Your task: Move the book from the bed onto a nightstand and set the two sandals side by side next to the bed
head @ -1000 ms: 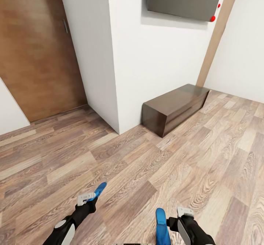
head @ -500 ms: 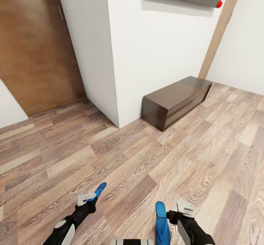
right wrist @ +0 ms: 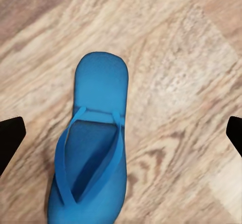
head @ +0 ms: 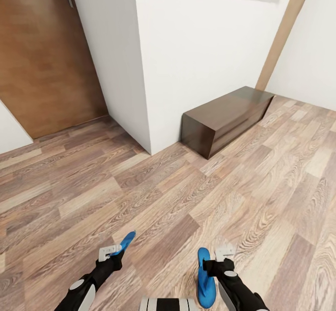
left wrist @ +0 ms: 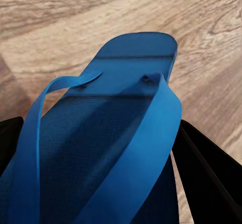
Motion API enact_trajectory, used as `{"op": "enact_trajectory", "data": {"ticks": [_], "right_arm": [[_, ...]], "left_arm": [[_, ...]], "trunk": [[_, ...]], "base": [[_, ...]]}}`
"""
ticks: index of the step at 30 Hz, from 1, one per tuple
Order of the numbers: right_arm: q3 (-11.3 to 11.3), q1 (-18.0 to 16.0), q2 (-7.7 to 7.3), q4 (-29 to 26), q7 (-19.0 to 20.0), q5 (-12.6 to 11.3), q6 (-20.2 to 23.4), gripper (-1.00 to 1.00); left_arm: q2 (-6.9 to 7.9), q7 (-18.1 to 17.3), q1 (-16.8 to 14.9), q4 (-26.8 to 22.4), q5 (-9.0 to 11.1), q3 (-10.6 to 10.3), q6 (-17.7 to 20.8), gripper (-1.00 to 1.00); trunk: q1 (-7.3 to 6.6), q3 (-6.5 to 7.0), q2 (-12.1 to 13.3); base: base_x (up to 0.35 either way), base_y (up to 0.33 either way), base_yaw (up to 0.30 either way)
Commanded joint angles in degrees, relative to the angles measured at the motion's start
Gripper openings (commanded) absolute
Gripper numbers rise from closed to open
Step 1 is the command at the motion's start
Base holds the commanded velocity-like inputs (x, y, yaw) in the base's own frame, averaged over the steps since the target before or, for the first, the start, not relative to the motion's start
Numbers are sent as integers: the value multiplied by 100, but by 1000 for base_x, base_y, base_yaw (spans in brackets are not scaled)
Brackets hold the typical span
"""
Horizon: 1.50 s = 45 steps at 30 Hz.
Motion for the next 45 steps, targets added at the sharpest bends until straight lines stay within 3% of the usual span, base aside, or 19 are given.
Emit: {"op": "enact_trajectory", "data": {"ticks": [1,5,43,45], "right_arm": [[-3,0,3,-12,-14,57,40,100],[1,1,3,-11,-17,48,35,100],[5,0,3,-13,-28,42,42,100],[4,0,3,-13,-28,42,42,100]], "left_arm": [[-6,-46,-4,4,32,37,6,-100],[-6,-46,-4,4,32,37,6,-100],[-6,-36,-4,-5,31,40,-6,-100],[-6,-37,-4,-5,31,39,-4,-100]], "trunk": [[1,-27,-3],[11,-115,-9],[11,-115,-9],[17,-160,-11]], "base": [[0,0,0],[0,0,0],[46,47,0],[0,0,0]]}}
